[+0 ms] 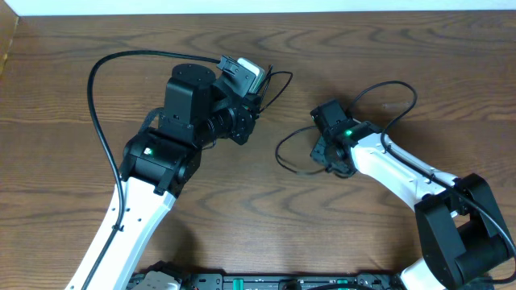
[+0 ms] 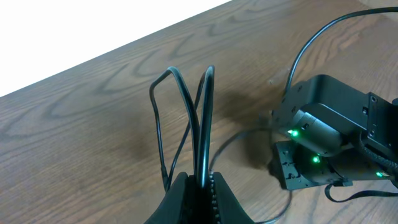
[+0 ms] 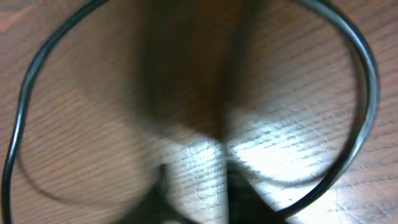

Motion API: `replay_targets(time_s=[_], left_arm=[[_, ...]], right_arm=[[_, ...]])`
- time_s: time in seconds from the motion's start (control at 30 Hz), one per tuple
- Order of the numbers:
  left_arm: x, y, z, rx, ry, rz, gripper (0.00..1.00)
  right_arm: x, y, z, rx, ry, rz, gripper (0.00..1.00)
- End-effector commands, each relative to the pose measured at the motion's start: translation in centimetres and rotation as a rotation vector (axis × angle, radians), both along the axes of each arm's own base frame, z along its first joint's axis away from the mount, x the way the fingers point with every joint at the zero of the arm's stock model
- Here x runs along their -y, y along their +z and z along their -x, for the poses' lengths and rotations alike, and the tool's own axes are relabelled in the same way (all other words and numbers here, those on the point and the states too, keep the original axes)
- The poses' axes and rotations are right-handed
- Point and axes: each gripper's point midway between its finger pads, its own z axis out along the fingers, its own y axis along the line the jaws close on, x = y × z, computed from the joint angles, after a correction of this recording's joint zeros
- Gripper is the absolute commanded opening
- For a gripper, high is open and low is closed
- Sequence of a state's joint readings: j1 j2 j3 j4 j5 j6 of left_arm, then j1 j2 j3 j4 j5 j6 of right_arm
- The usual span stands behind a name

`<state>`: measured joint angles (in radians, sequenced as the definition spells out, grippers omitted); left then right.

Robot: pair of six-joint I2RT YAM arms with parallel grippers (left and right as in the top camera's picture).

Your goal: Untangle cables

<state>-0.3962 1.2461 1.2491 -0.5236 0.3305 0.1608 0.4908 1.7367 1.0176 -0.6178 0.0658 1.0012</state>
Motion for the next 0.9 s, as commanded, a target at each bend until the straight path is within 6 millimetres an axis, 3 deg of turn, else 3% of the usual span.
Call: replay_targets(time_s=[0.0,0.27,0.77,0.87], left_arm=[[-0.3,0.2,0.1,0.009,0.006,-0.001,0.08],[-1.1,-1.6,-0.7,-0.027,0.058,-0.058,0.08],[-1.7,-6.4,-2.9,-0.124,0.113,-0.164,0.08],[-1.8,-7.6,-3.3,-0.149,0.120,-0.185,0.12]], right_arm=[[-0.3,-0.2,-0.2,0.017,0.052,0.013,0.01],[-1.1,1.5,-2.0,0.106,0.218,0.018,0.01],[2.1,11.0,-5.3,0.212,0.417,0.083,0.01],[2.7,12.7,-6.2,0.234,0.429,0.096,0.01]])
